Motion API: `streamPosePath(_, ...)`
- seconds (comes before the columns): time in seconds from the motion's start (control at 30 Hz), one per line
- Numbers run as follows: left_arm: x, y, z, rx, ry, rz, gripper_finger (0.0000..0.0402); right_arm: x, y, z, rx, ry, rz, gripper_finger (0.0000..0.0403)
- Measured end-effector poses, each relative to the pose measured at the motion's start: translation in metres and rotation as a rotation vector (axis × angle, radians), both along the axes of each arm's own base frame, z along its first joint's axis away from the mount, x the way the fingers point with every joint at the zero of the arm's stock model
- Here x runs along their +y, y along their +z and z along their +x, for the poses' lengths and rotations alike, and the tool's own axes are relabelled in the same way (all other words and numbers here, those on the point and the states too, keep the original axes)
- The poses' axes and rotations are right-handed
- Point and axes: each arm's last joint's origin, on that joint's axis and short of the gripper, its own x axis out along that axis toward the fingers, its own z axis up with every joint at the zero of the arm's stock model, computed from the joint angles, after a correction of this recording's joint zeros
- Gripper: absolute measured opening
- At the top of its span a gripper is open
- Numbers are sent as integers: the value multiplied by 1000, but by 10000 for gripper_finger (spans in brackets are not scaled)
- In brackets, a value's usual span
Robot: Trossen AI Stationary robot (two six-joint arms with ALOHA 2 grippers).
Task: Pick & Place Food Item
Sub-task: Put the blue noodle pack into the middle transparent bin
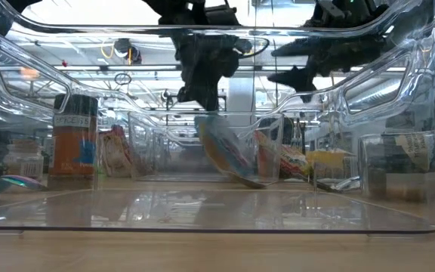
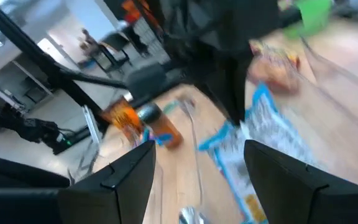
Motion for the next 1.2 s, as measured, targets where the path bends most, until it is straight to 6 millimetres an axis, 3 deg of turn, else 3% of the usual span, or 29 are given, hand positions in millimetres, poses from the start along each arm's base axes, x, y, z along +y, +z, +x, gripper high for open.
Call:
streamPosePath(0.13, 4, 3, 2, -32, 62, -54, 1, 2, 9, 0, -83, 20, -30, 238)
streamPosePath(0.37, 9, 8, 10, -121, 170, -132, 0, 11, 12, 3, -58, 45, -39, 238)
streamPosePath(0.67, 13, 11, 18, -182, 357, -198, 0, 13, 3, 3, 56, -61, 86, 238)
streamPosePath(0.93, 16, 14, 23, -236, 466, -226, 0, 15, 0, 7, 193, -211, 11, 238)
streamPosePath(1.2, 17, 17, 26, -275, 491, -232, 0, 13, -1, 16, 220, -270, 9, 238)
